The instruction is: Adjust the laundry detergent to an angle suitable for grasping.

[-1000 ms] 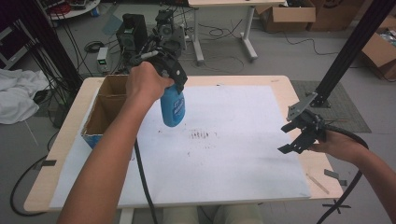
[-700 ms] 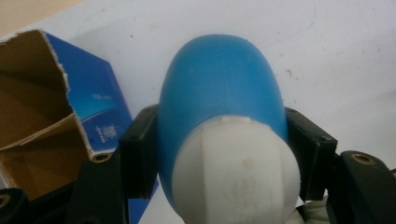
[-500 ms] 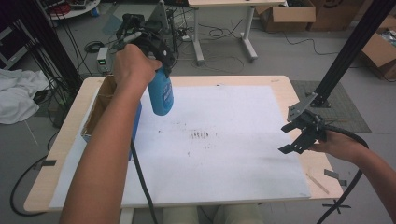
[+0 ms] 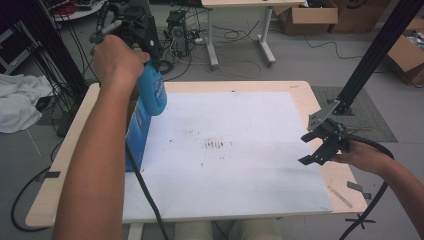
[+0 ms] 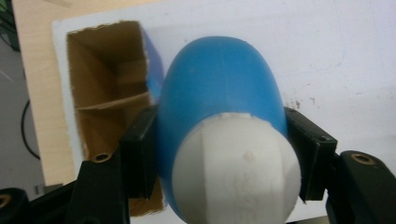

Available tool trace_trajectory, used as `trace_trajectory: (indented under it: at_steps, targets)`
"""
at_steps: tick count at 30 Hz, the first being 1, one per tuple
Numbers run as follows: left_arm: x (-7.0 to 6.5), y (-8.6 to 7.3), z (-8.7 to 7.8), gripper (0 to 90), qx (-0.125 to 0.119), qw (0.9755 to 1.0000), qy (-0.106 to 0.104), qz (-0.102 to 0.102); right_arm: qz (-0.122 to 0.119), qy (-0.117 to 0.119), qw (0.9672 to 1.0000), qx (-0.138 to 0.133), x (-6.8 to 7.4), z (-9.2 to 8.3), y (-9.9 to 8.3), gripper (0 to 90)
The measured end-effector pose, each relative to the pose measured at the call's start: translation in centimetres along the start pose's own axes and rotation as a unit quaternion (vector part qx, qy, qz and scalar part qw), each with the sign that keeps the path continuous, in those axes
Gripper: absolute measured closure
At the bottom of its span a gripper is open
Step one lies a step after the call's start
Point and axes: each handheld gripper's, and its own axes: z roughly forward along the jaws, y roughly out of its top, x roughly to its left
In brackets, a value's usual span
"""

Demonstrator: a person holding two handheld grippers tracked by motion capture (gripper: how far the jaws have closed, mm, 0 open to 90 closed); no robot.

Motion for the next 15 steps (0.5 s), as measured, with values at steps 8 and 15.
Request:
trace_trajectory:
  at_steps: [8,15]
  targets:
    - [2.8,-1.2,-0.8,38.3,-0.006,0.9999,0.006,-0.012,-0.003,0.002,1.0,-0.003,0.1,0.1,0.2,16.2]
    - [5.1,-2.3,-1.6,38.3,-0.01,0.9994,0.016,-0.028,-0.003,0.0,1.0,-0.003,0.1,0.0,0.4,16.2]
